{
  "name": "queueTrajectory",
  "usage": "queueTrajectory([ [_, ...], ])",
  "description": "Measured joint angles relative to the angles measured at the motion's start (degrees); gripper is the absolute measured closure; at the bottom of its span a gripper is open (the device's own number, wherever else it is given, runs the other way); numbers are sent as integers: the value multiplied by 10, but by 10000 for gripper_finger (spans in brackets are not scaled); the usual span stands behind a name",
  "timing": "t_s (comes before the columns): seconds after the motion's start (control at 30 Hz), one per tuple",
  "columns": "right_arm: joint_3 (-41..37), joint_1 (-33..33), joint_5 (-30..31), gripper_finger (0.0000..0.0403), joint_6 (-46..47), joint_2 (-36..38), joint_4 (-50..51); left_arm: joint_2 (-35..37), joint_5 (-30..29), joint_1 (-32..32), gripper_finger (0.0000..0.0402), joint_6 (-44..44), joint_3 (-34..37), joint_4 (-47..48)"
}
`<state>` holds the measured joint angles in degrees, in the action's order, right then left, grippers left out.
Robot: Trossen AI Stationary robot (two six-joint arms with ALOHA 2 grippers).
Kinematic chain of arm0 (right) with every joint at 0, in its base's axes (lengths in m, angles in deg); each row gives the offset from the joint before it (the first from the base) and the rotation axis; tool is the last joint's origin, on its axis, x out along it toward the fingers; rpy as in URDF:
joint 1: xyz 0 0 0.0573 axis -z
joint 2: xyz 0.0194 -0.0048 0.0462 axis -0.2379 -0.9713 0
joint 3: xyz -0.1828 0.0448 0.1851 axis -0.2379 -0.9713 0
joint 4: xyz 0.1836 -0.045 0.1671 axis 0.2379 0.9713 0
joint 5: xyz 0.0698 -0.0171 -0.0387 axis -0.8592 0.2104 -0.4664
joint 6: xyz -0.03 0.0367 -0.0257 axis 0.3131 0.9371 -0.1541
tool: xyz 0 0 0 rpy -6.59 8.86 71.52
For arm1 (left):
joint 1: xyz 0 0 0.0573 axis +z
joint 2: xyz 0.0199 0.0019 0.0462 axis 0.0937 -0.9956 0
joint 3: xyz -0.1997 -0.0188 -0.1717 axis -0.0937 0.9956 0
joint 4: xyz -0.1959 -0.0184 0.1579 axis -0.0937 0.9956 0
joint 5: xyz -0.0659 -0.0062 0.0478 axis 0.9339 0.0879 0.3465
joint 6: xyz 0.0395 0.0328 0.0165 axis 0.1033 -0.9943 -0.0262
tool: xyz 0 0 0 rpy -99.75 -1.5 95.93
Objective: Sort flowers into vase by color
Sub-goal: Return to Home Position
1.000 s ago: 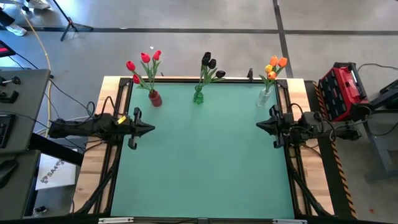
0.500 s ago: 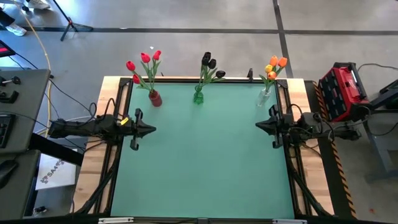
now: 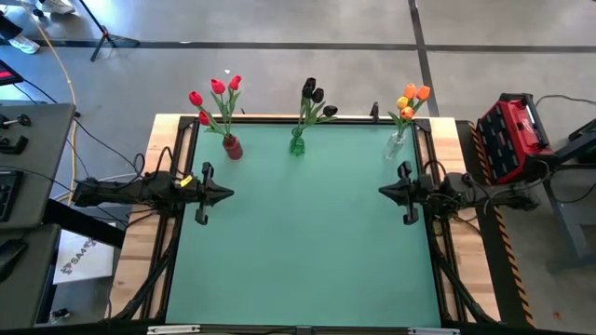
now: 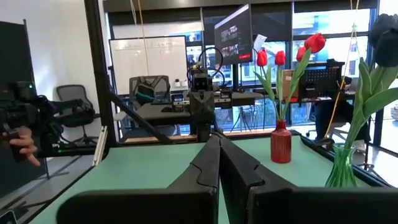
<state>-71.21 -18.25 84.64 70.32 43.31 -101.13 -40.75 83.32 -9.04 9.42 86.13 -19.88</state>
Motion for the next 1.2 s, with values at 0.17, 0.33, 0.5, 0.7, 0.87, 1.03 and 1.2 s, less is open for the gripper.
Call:
queueTrajectory([
  [0.17, 0, 0, -5, 403, -4, 12, 14, 0, 5, 0, 401, -6, 1, 4],
  [0.33, -1, 0, -9, 403, -5, 12, 29, 0, 18, 0, 401, -5, 1, 3],
  [0.5, -1, 0, -22, 403, -19, 12, 40, -2, 27, 0, 401, 0, 1, 19],
  [0.7, -1, 0, -61, 403, 8, 12, 103, -2, 40, -5, 401, 13, 1, 20],
  [0.87, -1, 0, -81, 403, 7, 12, 103, -2, 40, -5, 401, 27, 1, 20],
  [1.03, -1, 0, -82, 403, 8, 12, 107, -2, 33, -5, 401, 35, 1, 20],
  [1.2, -1, 0, -82, 403, 38, 12, 109, -3, 32, -5, 401, 35, 1, 20],
])
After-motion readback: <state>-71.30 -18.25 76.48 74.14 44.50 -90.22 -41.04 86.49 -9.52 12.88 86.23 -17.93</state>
